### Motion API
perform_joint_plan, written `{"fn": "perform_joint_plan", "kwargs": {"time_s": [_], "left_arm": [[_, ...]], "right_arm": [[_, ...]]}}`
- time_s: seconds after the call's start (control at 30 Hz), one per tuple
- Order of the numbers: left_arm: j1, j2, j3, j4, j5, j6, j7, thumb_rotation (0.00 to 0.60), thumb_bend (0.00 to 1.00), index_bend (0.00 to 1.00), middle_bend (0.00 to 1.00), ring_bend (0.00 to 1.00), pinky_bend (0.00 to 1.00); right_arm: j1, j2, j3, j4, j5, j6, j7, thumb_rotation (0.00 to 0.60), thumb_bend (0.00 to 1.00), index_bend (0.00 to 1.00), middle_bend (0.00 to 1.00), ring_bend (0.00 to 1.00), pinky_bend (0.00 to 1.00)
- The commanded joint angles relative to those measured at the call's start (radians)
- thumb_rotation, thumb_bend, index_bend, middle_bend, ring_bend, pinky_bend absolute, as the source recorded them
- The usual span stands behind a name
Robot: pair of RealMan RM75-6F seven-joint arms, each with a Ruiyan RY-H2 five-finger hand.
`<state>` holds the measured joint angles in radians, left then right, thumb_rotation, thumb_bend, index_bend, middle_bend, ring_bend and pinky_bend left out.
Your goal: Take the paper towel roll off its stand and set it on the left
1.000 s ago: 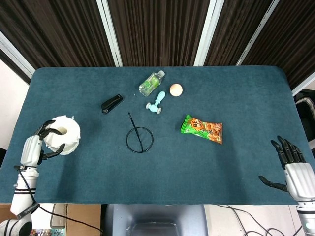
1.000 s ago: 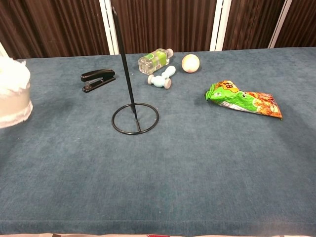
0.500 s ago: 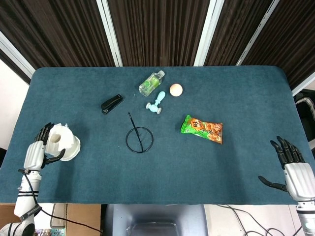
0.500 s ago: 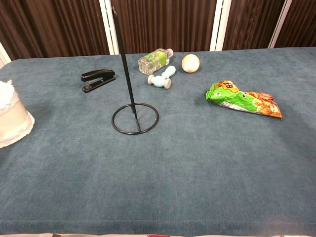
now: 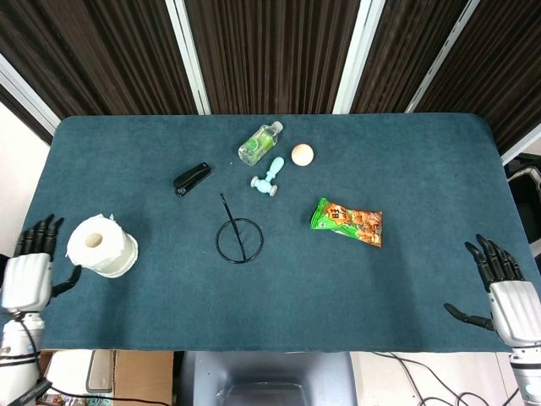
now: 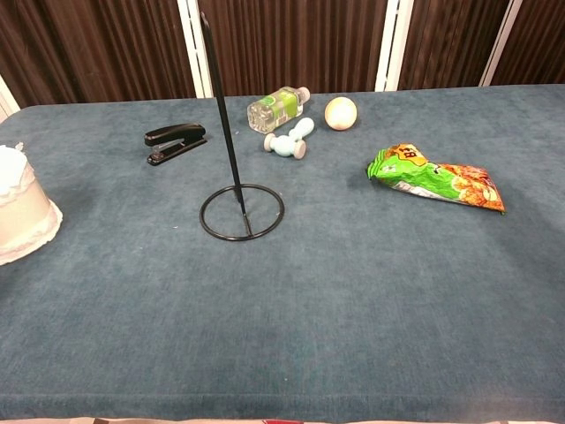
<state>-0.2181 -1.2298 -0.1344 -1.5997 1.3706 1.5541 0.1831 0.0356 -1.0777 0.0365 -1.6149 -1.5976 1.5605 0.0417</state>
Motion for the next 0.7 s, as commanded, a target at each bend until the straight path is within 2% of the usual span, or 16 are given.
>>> {"fn": "perform_joint_plan", "kwargs": {"time_s": [0.03, 0.07, 0.17, 0.4, 0.7], "left_arm": [[0.026, 0.043, 0.014, 0.053, 0.093, 0.063, 0.014, 0.6, 0.33, 0.1, 0.03, 0.02, 0.12], [0.026, 0.043, 0.016, 0.066, 0.1, 0.062, 0.012, 0.6, 0.33, 0.14, 0.05, 0.03, 0.13], [0.022, 0.049, 0.032, 0.092, 0.113, 0.033, 0.01, 0.6, 0.34, 0.18, 0.07, 0.05, 0.13], [0.018, 0.06, 0.06, 0.126, 0.103, -0.044, -0.013, 0.6, 0.34, 0.18, 0.08, 0.05, 0.13], [0.015, 0.048, 0.07, 0.149, 0.101, -0.085, -0.032, 0.6, 0.34, 0.18, 0.08, 0.05, 0.13]], "right_arm": [[0.003, -0.004, 0.003, 0.001, 0.006, -0.005, -0.008, 0.6, 0.12, 0.0, 0.0, 0.0, 0.22], [0.005, -0.006, 0.005, 0.001, 0.012, -0.01, -0.014, 0.6, 0.12, 0.0, 0.0, 0.0, 0.22], [0.008, -0.009, 0.007, -0.001, 0.022, -0.021, -0.034, 0.6, 0.12, 0.0, 0.0, 0.0, 0.22], [0.01, -0.016, 0.004, -0.002, 0.025, -0.03, -0.058, 0.6, 0.12, 0.0, 0.0, 0.0, 0.22], [0.002, -0.023, 0.003, 0.002, 0.018, -0.011, -0.057, 0.6, 0.12, 0.0, 0.0, 0.0, 0.22]]}}
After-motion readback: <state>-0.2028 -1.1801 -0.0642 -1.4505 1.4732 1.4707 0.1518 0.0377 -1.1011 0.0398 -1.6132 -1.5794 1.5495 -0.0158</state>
